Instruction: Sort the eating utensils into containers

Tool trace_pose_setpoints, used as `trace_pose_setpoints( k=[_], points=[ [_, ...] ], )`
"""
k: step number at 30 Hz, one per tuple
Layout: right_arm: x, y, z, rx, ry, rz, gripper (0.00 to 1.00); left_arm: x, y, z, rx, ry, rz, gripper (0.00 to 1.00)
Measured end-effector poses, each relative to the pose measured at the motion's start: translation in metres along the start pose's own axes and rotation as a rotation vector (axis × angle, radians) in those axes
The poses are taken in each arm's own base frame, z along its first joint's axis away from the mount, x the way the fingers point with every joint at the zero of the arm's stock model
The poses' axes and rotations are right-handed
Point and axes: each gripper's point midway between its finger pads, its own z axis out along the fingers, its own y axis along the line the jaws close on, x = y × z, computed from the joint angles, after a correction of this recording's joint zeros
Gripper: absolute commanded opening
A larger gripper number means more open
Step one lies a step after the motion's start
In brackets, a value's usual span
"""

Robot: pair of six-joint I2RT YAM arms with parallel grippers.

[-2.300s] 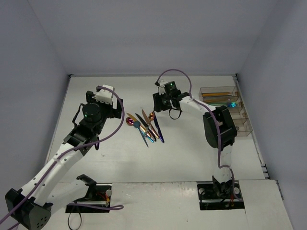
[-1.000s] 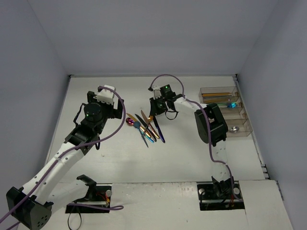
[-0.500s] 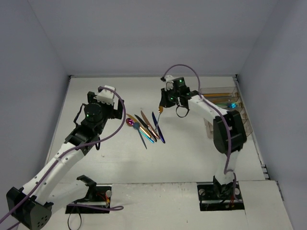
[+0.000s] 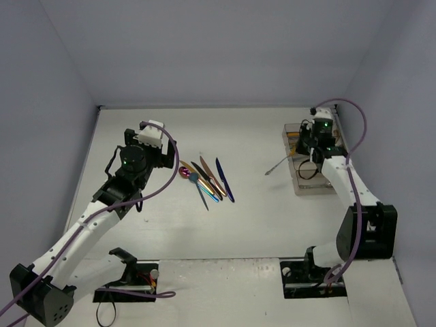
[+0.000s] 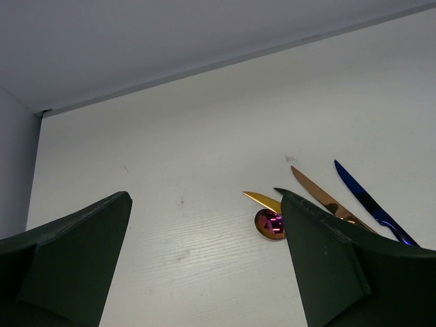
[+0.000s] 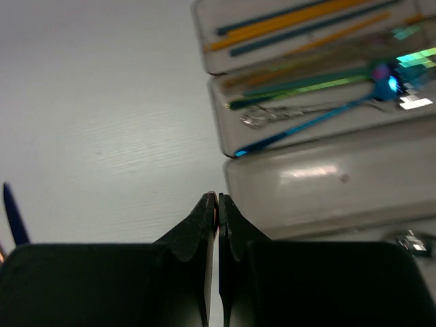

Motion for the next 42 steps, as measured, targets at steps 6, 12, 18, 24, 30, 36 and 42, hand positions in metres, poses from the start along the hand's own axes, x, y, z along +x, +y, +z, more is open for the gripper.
trace_pose_setpoints(
  k=[6,12,18,24,30,36,42],
  points=[
    [0.000,-0.082,-0.020,0.285,-0.073,0.210,0.00,0.000,-0.002,0.000,0.004,0.000,0.002,0.90],
    [0.001,-0.123,-0.032,0.443,-0.103,0.302,0.00,-0.001,-0.003,-0.001,0.006,-0.002,0.002,0.90],
    [0.005,-0.136,-0.035,0.497,-0.093,0.287,0.00,-0.002,-0.005,-0.002,0.012,-0.008,0.003,0.90],
    [0.012,-0.145,-0.031,0.531,-0.060,0.250,0.00,-0.005,-0.007,-0.004,0.018,-0.016,0.004,0.90],
    [0.024,-0.149,-0.021,0.544,-0.009,0.223,0.15,-0.009,-0.006,-0.008,0.019,-0.029,0.001,0.90],
    [0.040,-0.154,-0.011,0.560,0.048,0.220,0.37,-0.010,-0.005,-0.008,0.016,-0.033,0.002,0.90],
    [0.037,-0.146,-0.010,0.535,0.040,0.230,0.46,-0.009,-0.005,-0.008,0.016,-0.032,0.007,0.90]
  ],
)
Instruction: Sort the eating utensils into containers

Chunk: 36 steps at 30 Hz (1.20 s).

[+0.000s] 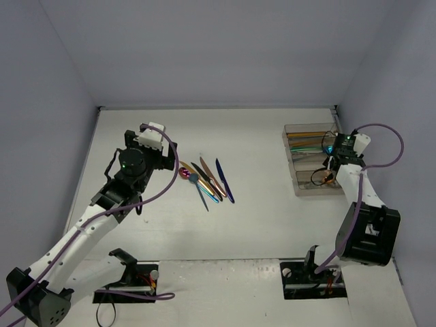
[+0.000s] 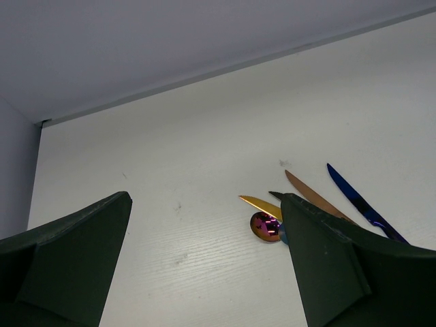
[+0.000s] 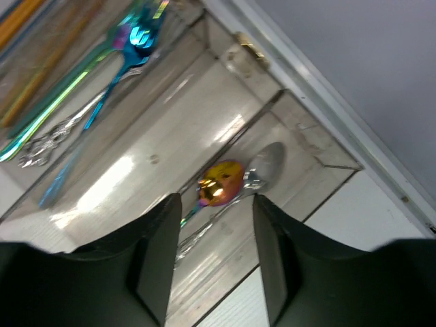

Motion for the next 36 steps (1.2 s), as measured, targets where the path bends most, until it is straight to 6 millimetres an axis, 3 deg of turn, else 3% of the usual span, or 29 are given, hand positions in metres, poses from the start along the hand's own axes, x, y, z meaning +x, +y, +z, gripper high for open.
trace_pose_setpoints(
  k=[2,4,6,9,13,18,21,25,29,36],
  points=[
    [-0.001,0.018,-0.009,-0.052,-0.010,-0.022,0.47,0.000,0.000,0.000,0.000,0.000,0.000,0.90],
    [-0.002,0.052,-0.025,-0.139,-0.027,-0.070,0.48,0.001,0.000,0.001,-0.001,0.003,0.001,0.90],
    [0.001,0.101,-0.051,-0.270,-0.048,-0.141,0.48,0.002,0.000,0.002,-0.004,0.008,0.003,0.90],
    [0.020,0.181,-0.106,-0.499,-0.070,-0.260,0.48,0.006,0.001,0.004,-0.017,0.020,0.006,0.90],
    [0.067,0.255,-0.163,-0.720,-0.044,-0.418,0.43,0.007,0.008,0.004,-0.057,0.028,0.005,0.90],
    [0.156,0.315,-0.199,-0.851,0.046,-0.631,0.40,0.008,0.025,0.001,-0.154,0.031,-0.014,0.90],
    [0.215,0.338,-0.209,-0.889,0.108,-0.748,0.40,0.002,0.040,-0.007,-0.237,0.012,-0.035,0.90],
    [0.266,0.351,-0.216,-0.909,0.161,-0.843,0.41,-0.015,0.059,-0.023,-0.322,-0.050,-0.078,0.90],
    [0.280,0.370,-0.218,-0.920,0.164,-0.847,0.41,-0.025,0.072,-0.032,-0.373,-0.093,-0.106,0.90],
    [0.285,0.381,-0.211,-0.896,0.149,-0.835,0.39,-0.024,0.074,-0.030,-0.383,-0.087,-0.104,0.90]
  ],
)
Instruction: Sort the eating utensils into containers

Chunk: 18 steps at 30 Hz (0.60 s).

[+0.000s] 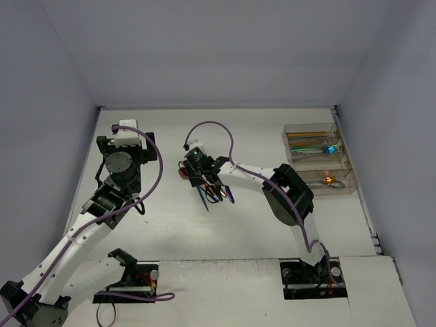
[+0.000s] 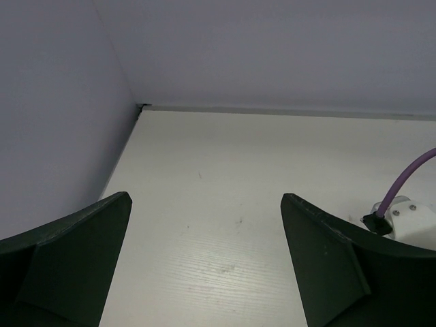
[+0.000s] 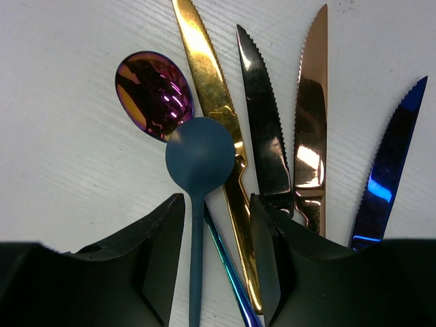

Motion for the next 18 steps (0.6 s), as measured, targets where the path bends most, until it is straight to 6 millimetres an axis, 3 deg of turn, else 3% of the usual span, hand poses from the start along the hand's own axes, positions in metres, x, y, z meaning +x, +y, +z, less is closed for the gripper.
trace_pose_setpoints(
  k=[9,18],
  points=[
    [0.0100,0.0031,0.0107,0.018,0.016,-0.011,0.35,0.0038,-0.0059,0.0025,0.021,0.011,0.009,0.90],
    [0.0111,0.0049,0.0103,0.028,0.012,-0.022,0.14,0.0060,-0.0092,0.0031,0.036,0.017,0.011,0.90]
  ],
)
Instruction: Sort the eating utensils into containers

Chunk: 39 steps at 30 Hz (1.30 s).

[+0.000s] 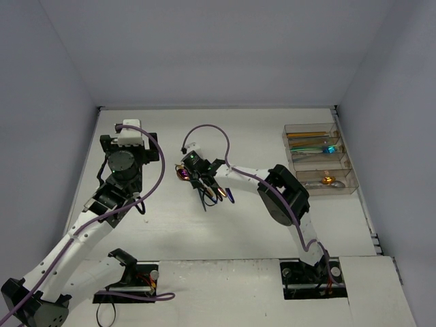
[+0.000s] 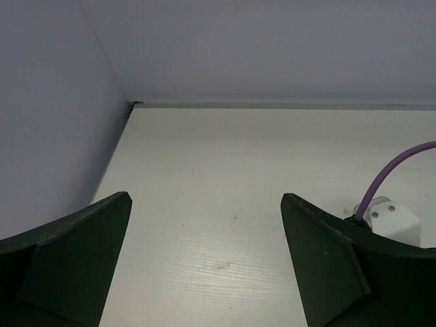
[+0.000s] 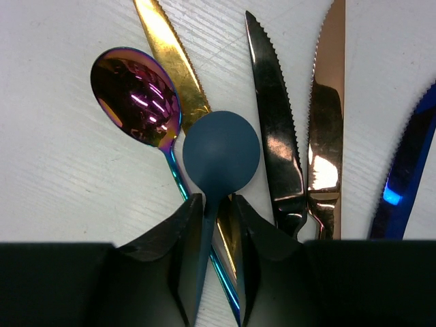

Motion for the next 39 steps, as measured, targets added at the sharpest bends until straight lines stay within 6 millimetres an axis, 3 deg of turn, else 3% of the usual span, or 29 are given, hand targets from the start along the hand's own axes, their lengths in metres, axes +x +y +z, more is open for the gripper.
trace_pose_setpoints(
  k=[12,15,18,20,22,24,26,28,30,34,39],
  points=[
    [-0.005,-0.007,-0.001,0.038,-0.019,-0.018,0.00,0.002,-0.004,0.001,0.017,0.007,0.004,0.90],
    [-0.015,-0.015,-0.012,0.067,-0.048,-0.016,0.00,0.003,-0.004,0.001,0.017,0.008,0.004,0.90],
    [-0.035,-0.030,-0.038,0.094,-0.112,0.021,0.00,0.003,-0.004,0.001,0.017,0.010,0.005,0.90],
    [-0.047,-0.056,-0.064,0.127,-0.159,0.083,0.00,0.003,-0.004,0.001,0.019,0.011,0.006,0.90],
    [-0.060,-0.100,-0.090,0.184,-0.213,0.187,0.00,0.004,-0.004,0.001,0.021,0.012,0.006,0.90],
    [-0.068,-0.161,-0.114,0.268,-0.276,0.332,0.00,0.004,-0.004,0.000,0.022,0.014,0.007,0.90],
    [-0.058,-0.224,-0.135,0.371,-0.313,0.469,0.00,0.005,-0.004,0.000,0.022,0.016,0.009,0.90],
    [-0.034,-0.285,-0.155,0.481,-0.335,0.620,0.00,0.005,-0.005,0.000,0.023,0.017,0.009,0.90],
    [0.004,-0.330,-0.178,0.592,-0.329,0.744,0.00,0.005,-0.005,0.000,0.023,0.018,0.010,0.90],
    [0.050,-0.379,-0.220,0.725,-0.374,0.935,0.00,0.006,-0.004,0.001,0.022,0.021,0.010,0.90],
    [0.093,-0.434,-0.265,0.883,-0.470,1.172,0.00,0.007,-0.004,0.001,0.020,0.023,0.009,0.90]
  ],
)
